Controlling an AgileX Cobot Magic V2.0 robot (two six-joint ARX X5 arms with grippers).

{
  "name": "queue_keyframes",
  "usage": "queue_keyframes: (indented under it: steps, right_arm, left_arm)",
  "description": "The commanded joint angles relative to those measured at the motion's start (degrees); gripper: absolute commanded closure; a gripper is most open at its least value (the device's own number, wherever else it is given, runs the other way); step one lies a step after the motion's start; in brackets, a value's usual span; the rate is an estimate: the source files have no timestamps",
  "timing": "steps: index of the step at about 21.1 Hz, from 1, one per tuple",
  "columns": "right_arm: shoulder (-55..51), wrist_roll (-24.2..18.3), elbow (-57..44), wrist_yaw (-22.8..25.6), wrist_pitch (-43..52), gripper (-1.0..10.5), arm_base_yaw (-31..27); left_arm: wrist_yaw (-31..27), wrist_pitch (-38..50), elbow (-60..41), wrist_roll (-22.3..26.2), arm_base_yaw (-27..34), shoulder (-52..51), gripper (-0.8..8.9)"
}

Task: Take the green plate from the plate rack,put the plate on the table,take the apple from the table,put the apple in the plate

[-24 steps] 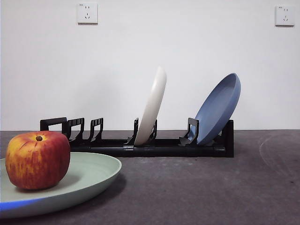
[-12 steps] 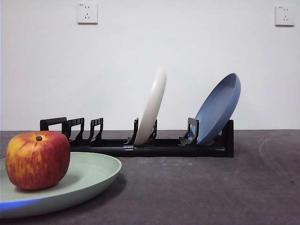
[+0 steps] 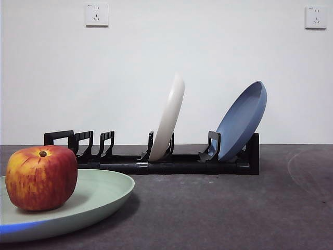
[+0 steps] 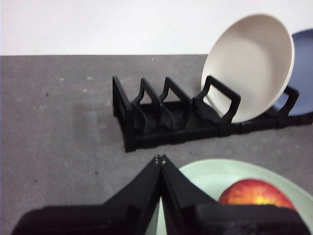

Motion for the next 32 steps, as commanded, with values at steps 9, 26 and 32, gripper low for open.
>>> queue_keyframes:
  steps: [9,26,32]
  right_arm:
    - [0.15,-0.02,-0.22,0.74,-1.36,9.5,0.0]
    - [-0.07,-9.01,-0.52,2.34,4.48,9.5,-4.0]
    - [-12.81,-10.75,-26.82,-2.86,34.45,9.5,-20.61]
  left_arm:
    - [-2.62,0.59,-2.05,1.77,0.24,0.04,8.18]
    - [-2.6,0.55,-2.05,1.77,0.24,7.67,8.18]
    - [-2.6,0.74,-2.05,1.77,0.24,9.92,8.18]
